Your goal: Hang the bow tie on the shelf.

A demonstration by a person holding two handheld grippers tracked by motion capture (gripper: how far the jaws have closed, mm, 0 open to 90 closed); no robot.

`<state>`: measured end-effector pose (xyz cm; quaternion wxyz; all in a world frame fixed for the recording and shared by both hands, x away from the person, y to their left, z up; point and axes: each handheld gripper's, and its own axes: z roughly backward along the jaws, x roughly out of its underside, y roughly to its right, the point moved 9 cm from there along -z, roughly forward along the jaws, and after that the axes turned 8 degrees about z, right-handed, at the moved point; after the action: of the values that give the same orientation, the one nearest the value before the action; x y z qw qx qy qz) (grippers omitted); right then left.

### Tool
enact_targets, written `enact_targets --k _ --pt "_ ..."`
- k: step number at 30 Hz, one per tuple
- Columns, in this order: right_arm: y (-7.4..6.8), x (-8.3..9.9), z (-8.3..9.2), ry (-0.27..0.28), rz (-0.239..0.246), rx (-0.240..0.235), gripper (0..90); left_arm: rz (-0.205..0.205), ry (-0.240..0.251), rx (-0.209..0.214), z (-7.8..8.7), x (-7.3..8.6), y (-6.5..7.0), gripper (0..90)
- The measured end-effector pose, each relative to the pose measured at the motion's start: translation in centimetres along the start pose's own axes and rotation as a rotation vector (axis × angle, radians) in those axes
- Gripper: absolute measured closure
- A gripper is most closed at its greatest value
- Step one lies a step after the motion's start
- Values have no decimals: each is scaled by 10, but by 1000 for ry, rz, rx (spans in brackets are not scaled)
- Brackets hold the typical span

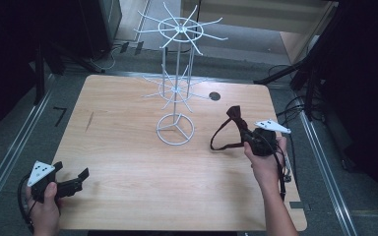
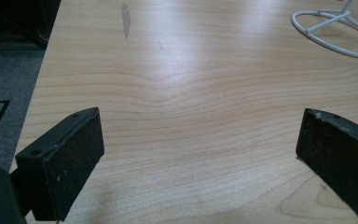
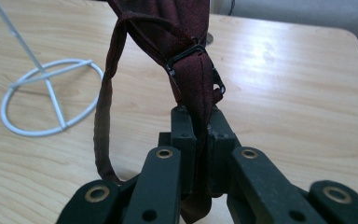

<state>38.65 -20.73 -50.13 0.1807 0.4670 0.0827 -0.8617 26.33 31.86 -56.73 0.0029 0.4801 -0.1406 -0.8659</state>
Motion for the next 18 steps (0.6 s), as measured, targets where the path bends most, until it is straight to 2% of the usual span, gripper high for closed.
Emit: enact_targets --k 6,18 --pt "-12 -18 0 35 3 -17 864 0 -1 0 0 0 0 15" --pt "-26 -46 3 94 17 -32 863 1 -1 1 0 0 0 15"
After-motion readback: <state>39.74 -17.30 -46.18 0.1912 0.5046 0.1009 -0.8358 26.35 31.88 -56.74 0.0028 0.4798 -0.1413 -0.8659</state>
